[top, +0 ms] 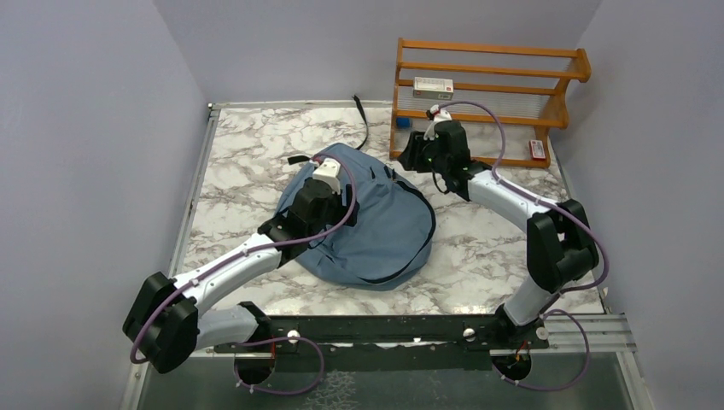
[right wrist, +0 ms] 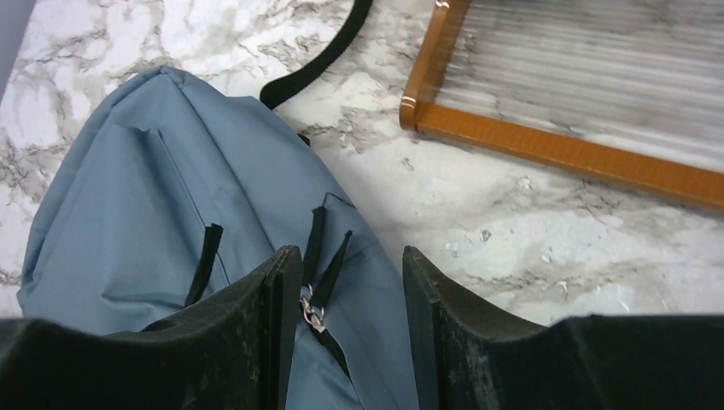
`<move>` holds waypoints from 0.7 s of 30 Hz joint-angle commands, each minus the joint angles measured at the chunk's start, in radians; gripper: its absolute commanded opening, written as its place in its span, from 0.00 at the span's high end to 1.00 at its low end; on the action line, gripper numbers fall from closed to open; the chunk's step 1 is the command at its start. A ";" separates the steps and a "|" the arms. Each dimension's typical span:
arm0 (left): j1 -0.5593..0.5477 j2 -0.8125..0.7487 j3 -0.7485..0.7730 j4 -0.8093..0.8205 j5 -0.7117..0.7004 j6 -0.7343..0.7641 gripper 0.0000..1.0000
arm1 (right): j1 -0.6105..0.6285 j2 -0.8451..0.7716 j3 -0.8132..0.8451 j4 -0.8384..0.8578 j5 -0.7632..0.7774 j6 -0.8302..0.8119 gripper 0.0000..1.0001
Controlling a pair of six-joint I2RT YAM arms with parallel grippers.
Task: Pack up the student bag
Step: Move the student bag to the center of the board.
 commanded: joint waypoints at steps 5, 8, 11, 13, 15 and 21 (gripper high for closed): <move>0.044 -0.064 0.052 -0.069 -0.096 -0.122 0.16 | -0.020 -0.073 -0.058 -0.072 -0.030 0.017 0.48; 0.073 -0.080 0.062 -0.125 -0.124 -0.177 0.12 | -0.025 -0.073 -0.067 -0.105 -0.031 0.033 0.48; 0.123 -0.094 0.054 -0.173 -0.126 -0.236 0.11 | -0.031 -0.072 -0.072 -0.130 -0.038 0.054 0.48; 0.160 -0.103 0.045 -0.204 -0.121 -0.277 0.10 | -0.036 -0.063 -0.067 -0.155 -0.036 0.061 0.48; 0.188 -0.110 0.032 -0.221 -0.123 -0.308 0.08 | -0.038 -0.057 -0.062 -0.179 -0.028 0.066 0.47; 0.220 -0.089 0.020 -0.243 -0.132 -0.358 0.02 | -0.053 -0.033 -0.079 -0.191 -0.051 0.066 0.45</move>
